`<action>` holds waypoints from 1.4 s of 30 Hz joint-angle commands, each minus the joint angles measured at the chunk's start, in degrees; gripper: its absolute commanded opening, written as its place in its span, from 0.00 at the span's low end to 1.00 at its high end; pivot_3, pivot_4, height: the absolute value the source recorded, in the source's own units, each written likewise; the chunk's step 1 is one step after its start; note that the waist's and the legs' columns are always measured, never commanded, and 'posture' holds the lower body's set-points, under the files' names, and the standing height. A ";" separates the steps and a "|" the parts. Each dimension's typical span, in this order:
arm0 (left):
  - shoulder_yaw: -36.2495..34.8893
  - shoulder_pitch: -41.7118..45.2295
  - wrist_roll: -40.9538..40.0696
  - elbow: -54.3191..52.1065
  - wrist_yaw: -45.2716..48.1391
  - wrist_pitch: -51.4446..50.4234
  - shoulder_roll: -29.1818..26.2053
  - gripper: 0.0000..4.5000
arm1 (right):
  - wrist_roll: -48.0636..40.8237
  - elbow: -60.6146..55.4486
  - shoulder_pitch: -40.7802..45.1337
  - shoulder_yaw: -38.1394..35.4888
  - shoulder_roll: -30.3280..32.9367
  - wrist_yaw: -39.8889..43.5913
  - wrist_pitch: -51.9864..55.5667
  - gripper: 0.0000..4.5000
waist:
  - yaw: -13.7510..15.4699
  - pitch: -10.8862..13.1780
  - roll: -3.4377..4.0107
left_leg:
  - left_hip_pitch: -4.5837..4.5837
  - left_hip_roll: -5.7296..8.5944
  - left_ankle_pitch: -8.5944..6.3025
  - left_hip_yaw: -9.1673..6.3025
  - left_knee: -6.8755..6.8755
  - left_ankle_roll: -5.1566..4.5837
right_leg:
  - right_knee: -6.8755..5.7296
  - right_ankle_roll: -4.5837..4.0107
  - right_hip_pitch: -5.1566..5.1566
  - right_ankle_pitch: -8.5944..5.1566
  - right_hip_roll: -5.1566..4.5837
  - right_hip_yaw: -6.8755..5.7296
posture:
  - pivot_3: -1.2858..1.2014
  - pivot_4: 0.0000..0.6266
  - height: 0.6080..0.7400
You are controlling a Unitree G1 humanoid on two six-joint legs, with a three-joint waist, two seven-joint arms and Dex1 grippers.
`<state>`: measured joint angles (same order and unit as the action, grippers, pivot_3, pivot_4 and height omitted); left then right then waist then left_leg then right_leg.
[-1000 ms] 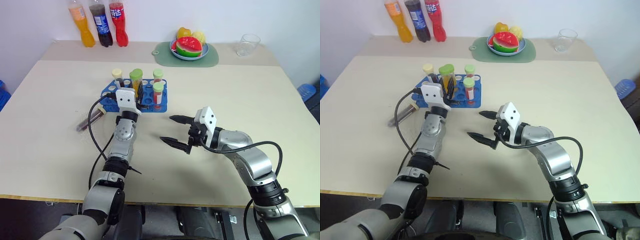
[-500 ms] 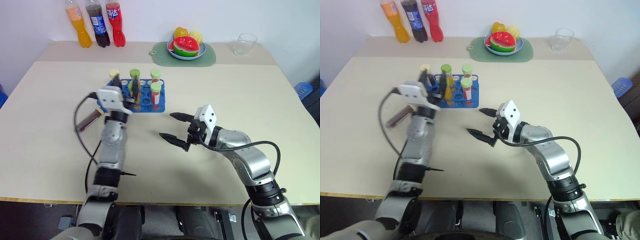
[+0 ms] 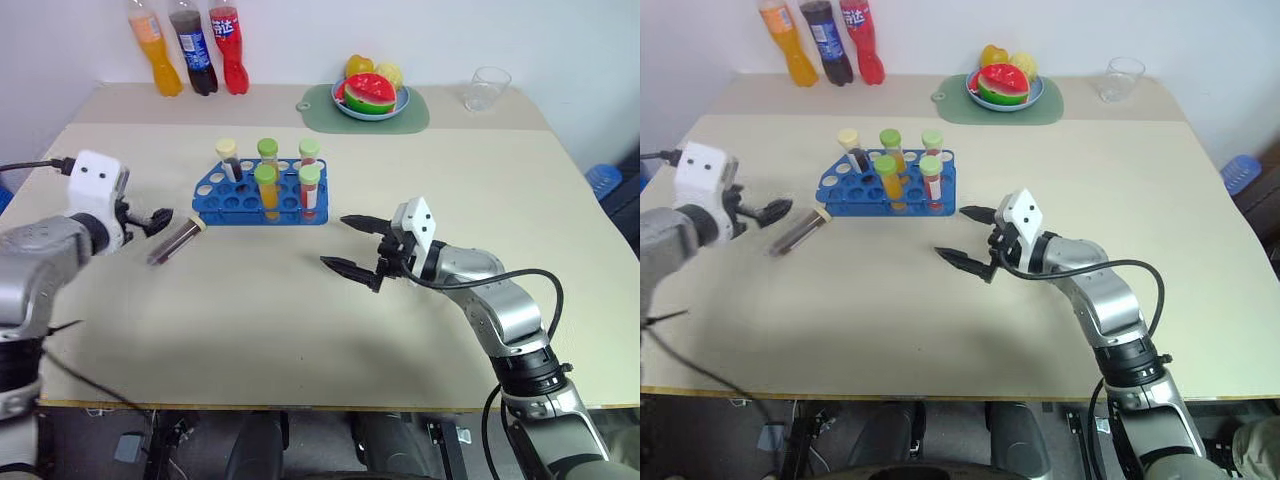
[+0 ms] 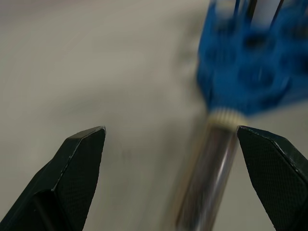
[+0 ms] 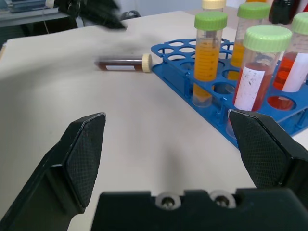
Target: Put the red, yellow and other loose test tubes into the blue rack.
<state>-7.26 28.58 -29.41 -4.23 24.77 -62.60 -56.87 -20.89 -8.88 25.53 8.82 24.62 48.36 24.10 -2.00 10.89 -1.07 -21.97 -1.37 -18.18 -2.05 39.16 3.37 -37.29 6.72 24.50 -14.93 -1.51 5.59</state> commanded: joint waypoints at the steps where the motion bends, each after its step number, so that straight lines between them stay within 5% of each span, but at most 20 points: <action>1: 12.03 8.43 4.38 7.04 10.41 -2.55 -4.73 0.99 | 0.22 0.42 1.73 0.33 -1.02 0.81 -1.86 1.00 | -0.21 0.00 -0.01 | -0.01 0.00 0.00 0.00 0.00 0.01 | 0.02 0.00 0.01 0.00 0.00 -0.01 | 0.52 0.24 0.95; 6: 27.10 24.45 12.91 26.80 23.12 1.19 0.48 0.99 | 0.78 1.12 1.96 0.90 -1.87 0.94 -2.84 1.00 | -0.54 0.00 0.00 | 0.00 0.01 0.01 0.02 0.00 0.02 | -0.02 -0.01 0.02 0.00 0.04 0.00 | 0.52 0.24 0.95; 12: 38.24 32.52 23.62 41.92 35.35 10.08 5.88 0.99 | 1.05 -0.52 0.37 0.29 -1.83 -0.46 -2.93 1.00 | -0.80 0.01 0.01 | -0.12 0.01 0.01 0.04 -0.03 0.01 | 0.05 -0.01 0.16 -0.01 0.04 0.02 | 0.52 0.24 0.95; 15: 40.97 35.43 29.44 49.94 37.69 16.71 8.76 0.81 | 1.15 -2.13 -1.23 0.00 -1.50 -1.40 -2.59 1.00 | -0.58 0.01 0.01 | -0.13 0.01 0.01 0.03 -0.01 0.01 | -0.02 -0.03 0.19 -0.01 0.03 0.02 | 0.52 0.24 0.95; 21: 41.09 38.04 36.37 57.29 41.79 24.41 9.85 0.18 | 0.88 -4.51 -2.96 -0.07 -1.29 -2.83 -1.70 1.00 | -0.78 0.01 0.01 | -0.10 0.01 0.01 0.04 0.02 0.00 | -0.05 -0.03 0.16 -0.01 0.02 0.03 | 0.52 0.24 0.95; 24: 40.15 36.38 38.54 55.73 43.60 26.46 6.91 0.17 | 0.89 -5.31 -3.54 0.00 -1.14 -3.23 -1.43 1.00 | -1.15 0.01 0.01 | -0.10 0.00 0.01 0.02 0.02 0.00 | -0.07 -0.03 0.17 -0.01 0.04 0.03 | 0.52 0.24 0.95; 31: 29.19 30.47 37.06 49.14 37.44 19.98 0.23 0.17 | 0.79 -5.84 -4.37 -0.29 -0.63 -3.11 -1.07 1.00 | -1.97 0.01 0.00 | -0.19 -0.03 -0.01 0.02 -0.01 -0.04 | -0.09 -0.02 0.29 -0.01 0.03 0.07 | 0.52 0.24 0.95; 33: 19.41 26.96 34.00 44.70 28.61 18.89 0.28 0.17 | 0.79 -5.46 -3.92 -0.20 -0.77 -2.90 -1.01 1.00 | -1.42 0.00 -0.02 | -0.25 -0.03 -0.01 -0.01 0.05 -0.03 | -0.10 -0.02 0.28 -0.01 -0.01 0.01 | 0.52 0.24 0.95; 37: -7.46 13.12 28.19 22.52 0.68 35.80 11.02 0.17 | 0.77 -4.29 -3.10 -0.09 -0.91 -2.17 -1.18 1.00 | 0.04 -0.05 -0.10 | -0.38 -0.24 -0.01 0.03 0.10 -0.02 | -0.11 0.00 0.42 0.01 -0.27 0.00 | 0.52 0.24 0.95; 40: -16.59 8.63 23.17 5.44 -10.80 36.02 24.29 0.17 | 0.82 -3.72 -2.66 0.38 -1.15 -1.56 -1.15 1.00 | 1.27 -0.13 -0.24 | -0.51 -0.20 -0.01 0.09 0.15 -0.01 | -0.14 0.01 0.56 0.03 -0.39 -0.04 | 0.52 0.24 0.95; 42: -16.23 5.37 22.24 -4.42 -15.38 41.94 32.56 0.17 | 0.80 -3.19 -2.08 0.64 -1.50 -1.23 -1.21 1.00 | 1.50 -0.16 -0.29 | -0.56 -0.11 -0.01 0.14 0.16 -0.01 | -0.16 0.03 0.60 0.04 -0.48 -0.04 | 0.52 0.24 0.95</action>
<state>-23.02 34.36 -5.74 -0.23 13.43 -25.93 -26.49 -19.41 -11.40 22.32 9.85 23.48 46.70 23.39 -0.49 10.73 -1.36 -22.53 -1.39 -18.20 -1.90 39.32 3.35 -37.43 6.76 25.09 -14.89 -2.00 5.54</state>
